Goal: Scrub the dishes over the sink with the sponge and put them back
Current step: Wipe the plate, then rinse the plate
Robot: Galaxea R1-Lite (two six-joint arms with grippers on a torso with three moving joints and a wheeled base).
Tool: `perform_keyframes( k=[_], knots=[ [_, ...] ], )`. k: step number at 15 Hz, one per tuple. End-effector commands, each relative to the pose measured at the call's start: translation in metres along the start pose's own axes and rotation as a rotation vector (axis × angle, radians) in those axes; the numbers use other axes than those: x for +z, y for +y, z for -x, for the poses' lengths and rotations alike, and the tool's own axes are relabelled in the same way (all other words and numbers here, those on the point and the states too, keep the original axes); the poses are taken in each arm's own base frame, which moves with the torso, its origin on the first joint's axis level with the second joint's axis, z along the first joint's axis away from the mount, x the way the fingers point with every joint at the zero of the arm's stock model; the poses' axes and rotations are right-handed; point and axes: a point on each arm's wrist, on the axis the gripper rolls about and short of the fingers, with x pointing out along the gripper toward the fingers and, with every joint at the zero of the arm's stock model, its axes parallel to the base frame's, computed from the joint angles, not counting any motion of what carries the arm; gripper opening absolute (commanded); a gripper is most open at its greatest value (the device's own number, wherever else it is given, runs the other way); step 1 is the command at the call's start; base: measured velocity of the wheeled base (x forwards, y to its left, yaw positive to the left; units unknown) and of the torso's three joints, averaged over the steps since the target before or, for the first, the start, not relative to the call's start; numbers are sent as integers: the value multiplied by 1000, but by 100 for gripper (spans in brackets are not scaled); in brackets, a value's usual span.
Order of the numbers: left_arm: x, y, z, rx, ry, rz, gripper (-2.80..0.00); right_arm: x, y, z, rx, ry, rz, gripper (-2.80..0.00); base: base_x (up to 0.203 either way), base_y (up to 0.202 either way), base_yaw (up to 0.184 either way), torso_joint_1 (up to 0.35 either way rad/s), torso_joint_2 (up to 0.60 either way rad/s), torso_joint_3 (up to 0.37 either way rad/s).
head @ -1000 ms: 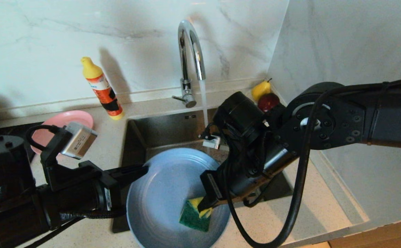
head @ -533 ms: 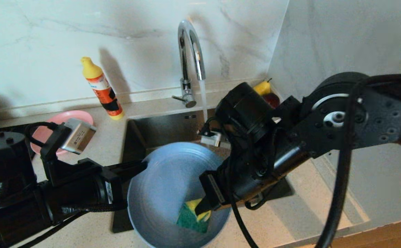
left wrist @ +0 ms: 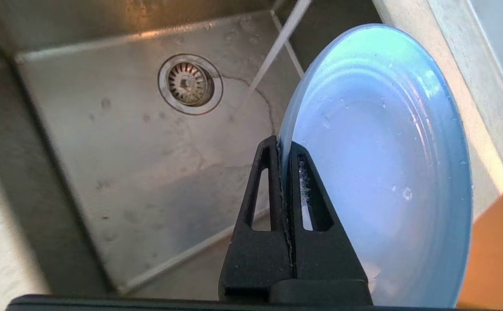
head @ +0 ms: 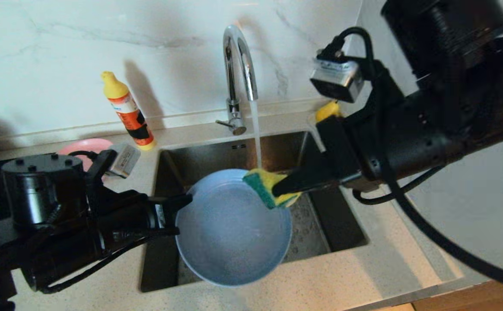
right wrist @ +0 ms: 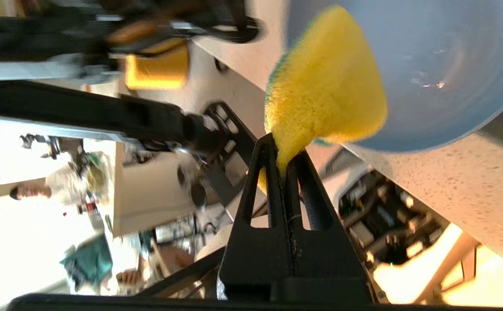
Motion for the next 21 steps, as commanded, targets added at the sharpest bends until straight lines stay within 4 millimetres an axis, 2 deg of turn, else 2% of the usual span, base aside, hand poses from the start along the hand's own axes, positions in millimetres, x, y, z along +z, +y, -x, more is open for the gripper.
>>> perform_keyframes(
  k=[1,3,7,12,17,21],
  knots=[
    [-3,3,-28,21,36,23,-280,-6,16,46,37,-92,32,-280,0,0,0,0,0,0],
    [-4,6,-49,54,50,50,-280,-8,12,60,13,-118,15,-280,0,0,0,0,0,0],
    [-7,10,-97,74,58,75,-280,-20,-11,59,-63,-70,-59,-280,0,0,0,0,0,0],
    [-3,12,-146,60,16,76,-280,-30,-26,57,-103,-34,-104,-280,0,0,0,0,0,0],
    [9,10,-167,42,-25,73,-280,-35,-35,50,-113,-29,-114,-280,0,0,0,0,0,0],
    [10,10,-172,39,-33,75,-280,-37,-36,49,-111,-36,-110,-280,0,0,0,0,0,0]
  ],
)
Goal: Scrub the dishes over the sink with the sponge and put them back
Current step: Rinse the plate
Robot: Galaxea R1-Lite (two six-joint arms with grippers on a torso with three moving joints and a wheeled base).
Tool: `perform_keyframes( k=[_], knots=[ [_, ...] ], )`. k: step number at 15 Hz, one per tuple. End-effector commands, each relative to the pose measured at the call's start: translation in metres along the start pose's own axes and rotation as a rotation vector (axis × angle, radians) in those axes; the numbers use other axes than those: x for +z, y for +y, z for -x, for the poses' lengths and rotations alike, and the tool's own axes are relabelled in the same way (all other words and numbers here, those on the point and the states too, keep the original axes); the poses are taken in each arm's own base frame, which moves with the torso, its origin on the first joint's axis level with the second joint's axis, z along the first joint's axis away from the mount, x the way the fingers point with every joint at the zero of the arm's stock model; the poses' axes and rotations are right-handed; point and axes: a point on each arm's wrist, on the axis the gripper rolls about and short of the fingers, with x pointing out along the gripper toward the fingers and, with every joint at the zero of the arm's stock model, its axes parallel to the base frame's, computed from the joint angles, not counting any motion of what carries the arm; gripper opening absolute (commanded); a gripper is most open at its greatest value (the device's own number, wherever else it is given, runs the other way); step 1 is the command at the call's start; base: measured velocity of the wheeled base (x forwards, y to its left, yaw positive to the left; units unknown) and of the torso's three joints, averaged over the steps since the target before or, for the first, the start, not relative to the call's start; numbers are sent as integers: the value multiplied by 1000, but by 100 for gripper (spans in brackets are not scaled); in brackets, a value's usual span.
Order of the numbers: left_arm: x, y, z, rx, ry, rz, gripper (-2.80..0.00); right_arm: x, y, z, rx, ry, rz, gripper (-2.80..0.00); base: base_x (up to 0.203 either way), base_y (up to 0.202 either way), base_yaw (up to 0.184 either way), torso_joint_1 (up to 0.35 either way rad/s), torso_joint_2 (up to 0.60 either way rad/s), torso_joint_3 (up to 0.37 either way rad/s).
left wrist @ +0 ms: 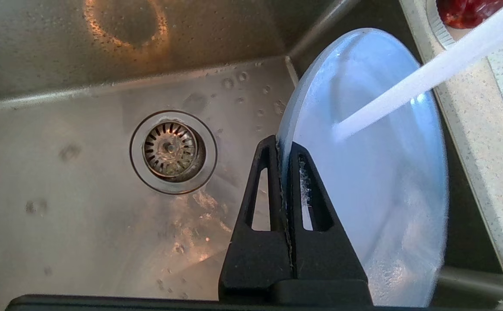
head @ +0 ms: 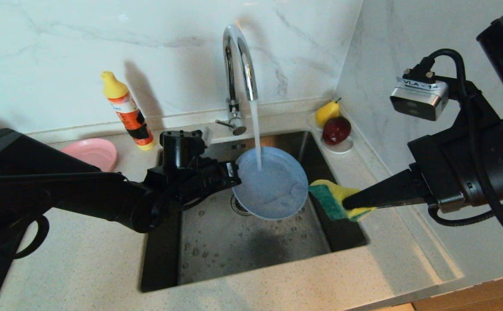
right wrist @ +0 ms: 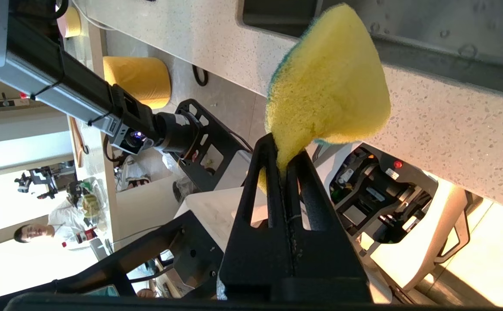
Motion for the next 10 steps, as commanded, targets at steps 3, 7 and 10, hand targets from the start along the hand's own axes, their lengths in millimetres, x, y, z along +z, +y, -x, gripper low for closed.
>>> perform_keyframes(
  k=[3,7,10],
  knots=[
    [-2,1,1,5,0,0,-280,-1,-1,-2,0,13,-7,-280,0,0,0,0,0,0],
    [5,4,25,53,-23,-54,-280,-2,-4,-7,-10,30,-18,-280,0,0,0,0,0,0],
    [12,12,45,133,-48,-130,-280,-7,-10,-12,-26,58,-30,-280,0,0,0,0,0,0]
  ],
)
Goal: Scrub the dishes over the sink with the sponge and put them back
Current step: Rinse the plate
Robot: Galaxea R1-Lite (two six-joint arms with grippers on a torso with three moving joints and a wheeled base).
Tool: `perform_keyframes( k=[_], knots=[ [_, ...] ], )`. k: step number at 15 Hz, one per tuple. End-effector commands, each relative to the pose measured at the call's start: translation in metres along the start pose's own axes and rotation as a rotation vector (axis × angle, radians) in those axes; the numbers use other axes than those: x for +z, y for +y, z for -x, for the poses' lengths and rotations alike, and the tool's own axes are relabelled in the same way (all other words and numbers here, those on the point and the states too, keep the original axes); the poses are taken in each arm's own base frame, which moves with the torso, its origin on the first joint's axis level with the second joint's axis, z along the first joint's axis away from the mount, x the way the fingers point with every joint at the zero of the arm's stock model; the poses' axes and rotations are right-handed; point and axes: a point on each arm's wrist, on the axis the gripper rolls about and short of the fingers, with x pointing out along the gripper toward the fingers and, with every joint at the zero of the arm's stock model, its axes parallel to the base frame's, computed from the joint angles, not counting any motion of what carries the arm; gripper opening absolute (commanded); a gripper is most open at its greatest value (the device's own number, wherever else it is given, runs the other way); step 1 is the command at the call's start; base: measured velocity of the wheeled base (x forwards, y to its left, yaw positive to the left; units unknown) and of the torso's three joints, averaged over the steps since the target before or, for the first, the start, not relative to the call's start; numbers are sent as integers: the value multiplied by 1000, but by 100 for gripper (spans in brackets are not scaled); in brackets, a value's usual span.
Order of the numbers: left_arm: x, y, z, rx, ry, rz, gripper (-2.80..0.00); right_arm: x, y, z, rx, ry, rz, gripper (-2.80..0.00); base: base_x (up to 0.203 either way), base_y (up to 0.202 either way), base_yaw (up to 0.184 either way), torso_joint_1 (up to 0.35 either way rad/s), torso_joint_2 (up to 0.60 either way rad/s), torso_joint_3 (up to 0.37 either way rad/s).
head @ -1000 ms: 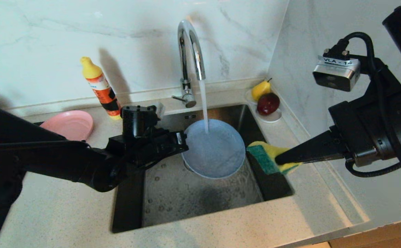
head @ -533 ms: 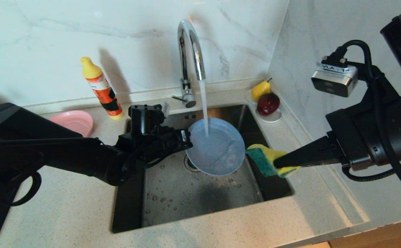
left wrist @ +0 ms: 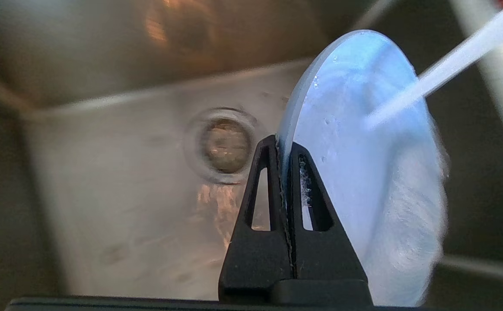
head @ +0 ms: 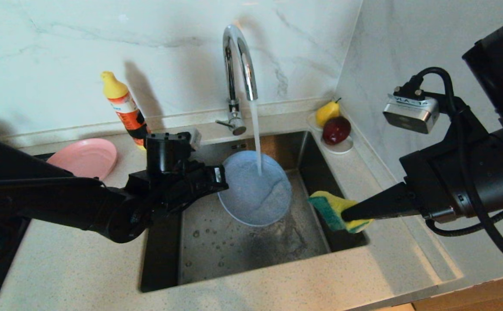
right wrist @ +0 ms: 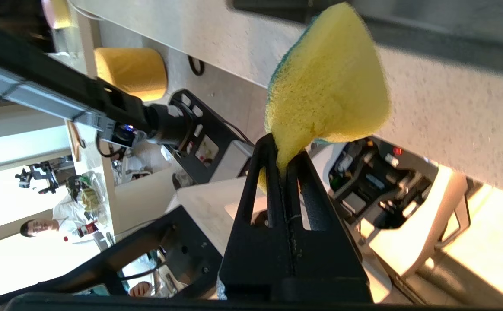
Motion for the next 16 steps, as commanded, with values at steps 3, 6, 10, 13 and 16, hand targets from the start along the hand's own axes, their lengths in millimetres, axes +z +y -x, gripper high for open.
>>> perform_keyframes(
  k=[3,6,10,13,16],
  knots=[
    [14,14,42,104,-92,-148,-280,-2,-2,-1,-6,7,-11,-280,0,0,0,0,0,0],
    [19,29,66,173,-194,-276,-280,0,-6,2,-15,-6,-26,-280,0,0,0,0,0,0],
    [32,48,98,261,-273,-310,-280,-2,-8,3,-24,-1,-40,-280,0,0,0,0,0,0],
    [48,52,125,302,-343,-356,-280,-2,-9,1,-28,1,-43,-280,0,0,0,0,0,0],
    [62,49,149,320,-409,-443,-280,-1,-11,-3,-35,10,-48,-280,0,0,0,0,0,0]
  ],
)
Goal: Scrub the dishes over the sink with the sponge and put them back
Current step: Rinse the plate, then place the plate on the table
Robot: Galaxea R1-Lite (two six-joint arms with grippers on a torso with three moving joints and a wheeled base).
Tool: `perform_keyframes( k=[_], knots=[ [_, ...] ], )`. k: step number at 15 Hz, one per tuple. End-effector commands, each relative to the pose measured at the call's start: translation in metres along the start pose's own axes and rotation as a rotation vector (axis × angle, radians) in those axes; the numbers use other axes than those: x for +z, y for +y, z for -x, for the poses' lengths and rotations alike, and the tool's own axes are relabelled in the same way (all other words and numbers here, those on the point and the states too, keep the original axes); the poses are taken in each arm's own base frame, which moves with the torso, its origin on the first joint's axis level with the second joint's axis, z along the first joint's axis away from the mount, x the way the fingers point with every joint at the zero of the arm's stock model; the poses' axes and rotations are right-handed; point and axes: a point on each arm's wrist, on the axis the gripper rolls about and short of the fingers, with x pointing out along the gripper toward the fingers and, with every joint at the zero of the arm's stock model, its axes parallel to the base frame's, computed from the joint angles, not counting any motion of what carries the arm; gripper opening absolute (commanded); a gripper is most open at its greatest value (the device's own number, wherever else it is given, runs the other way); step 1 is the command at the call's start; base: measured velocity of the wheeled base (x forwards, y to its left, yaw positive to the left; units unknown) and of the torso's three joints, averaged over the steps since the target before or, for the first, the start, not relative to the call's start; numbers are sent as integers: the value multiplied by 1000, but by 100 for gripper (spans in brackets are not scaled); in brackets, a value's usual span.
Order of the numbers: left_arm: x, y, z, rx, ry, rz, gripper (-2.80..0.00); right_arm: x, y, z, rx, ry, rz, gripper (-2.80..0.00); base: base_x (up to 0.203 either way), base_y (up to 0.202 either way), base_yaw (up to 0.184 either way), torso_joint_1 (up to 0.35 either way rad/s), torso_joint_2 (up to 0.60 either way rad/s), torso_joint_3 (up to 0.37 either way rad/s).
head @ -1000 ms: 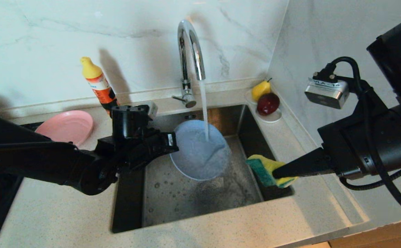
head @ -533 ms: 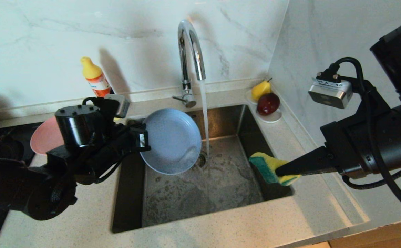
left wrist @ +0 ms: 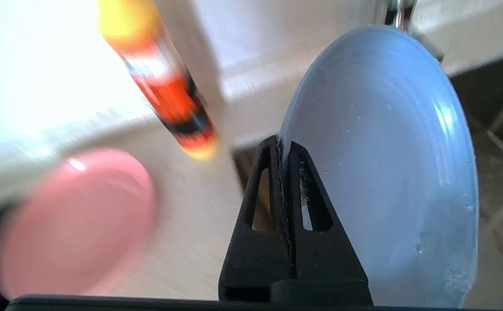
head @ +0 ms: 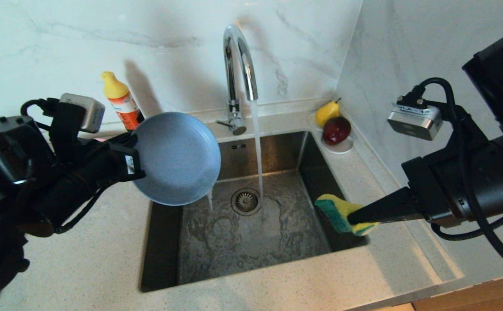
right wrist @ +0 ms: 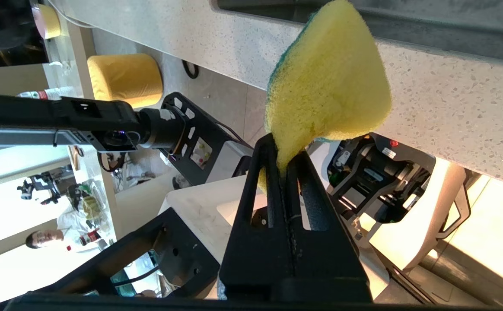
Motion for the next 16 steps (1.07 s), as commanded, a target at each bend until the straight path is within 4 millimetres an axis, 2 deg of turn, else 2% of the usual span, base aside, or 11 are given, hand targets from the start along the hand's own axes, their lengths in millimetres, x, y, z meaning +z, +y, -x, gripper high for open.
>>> perform_keyframes(
  k=[1,5,10,13,16],
  knots=[
    [23,10,19,24,-87,-35,-280,1,-2,-3,-5,9,-9,-280,0,0,0,0,0,0],
    [34,15,32,12,-141,-116,-280,1,-3,-1,-8,4,-13,-280,0,0,0,0,0,0],
    [28,14,35,3,-116,-122,-280,-1,-5,-5,-16,18,-20,-280,0,0,0,0,0,0],
    [12,19,30,6,-14,-66,-280,-4,-7,-5,-22,27,-23,-280,0,0,0,0,0,0],
    [1,31,24,27,196,72,-280,-2,-10,-4,-28,17,-30,-280,0,0,0,0,0,0]
  ],
)
